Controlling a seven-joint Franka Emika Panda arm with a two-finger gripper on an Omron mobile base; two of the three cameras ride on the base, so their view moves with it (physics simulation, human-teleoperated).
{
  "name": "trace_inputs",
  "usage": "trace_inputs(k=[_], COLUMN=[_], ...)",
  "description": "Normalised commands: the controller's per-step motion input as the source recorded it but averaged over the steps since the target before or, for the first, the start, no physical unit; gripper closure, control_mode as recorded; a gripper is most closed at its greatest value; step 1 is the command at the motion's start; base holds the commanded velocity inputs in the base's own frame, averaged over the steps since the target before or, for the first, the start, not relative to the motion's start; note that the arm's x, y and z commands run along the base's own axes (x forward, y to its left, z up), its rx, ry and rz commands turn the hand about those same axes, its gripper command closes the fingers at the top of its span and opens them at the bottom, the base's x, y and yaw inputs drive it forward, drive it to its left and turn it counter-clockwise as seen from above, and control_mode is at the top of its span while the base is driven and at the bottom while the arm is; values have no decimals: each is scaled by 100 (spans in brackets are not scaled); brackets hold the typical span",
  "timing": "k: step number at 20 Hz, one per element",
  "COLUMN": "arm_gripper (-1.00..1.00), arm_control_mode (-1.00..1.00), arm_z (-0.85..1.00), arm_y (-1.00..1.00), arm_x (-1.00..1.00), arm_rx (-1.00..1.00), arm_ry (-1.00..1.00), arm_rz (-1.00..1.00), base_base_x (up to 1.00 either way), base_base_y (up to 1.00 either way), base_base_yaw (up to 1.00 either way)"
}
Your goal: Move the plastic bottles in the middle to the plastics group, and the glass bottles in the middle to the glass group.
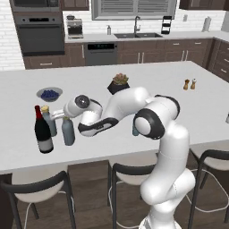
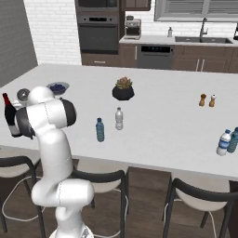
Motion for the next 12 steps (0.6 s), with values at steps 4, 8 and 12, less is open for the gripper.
trace_inputs(k=[4, 8, 12], arm_gripper=[-100, -100, -100], arm_control_mode=[-100, -100, -100], arm_z=[20, 15, 35], arm_y=[0, -4, -18], arm_x=[0, -3, -8], arm_rx=[0, 0, 0], arm_ry=[0, 0, 0], arm_rz=[0, 0, 0], base_base_x=[0, 0, 0], base_base_y=[0, 0, 0], base_base_yaw=[0, 0, 0])
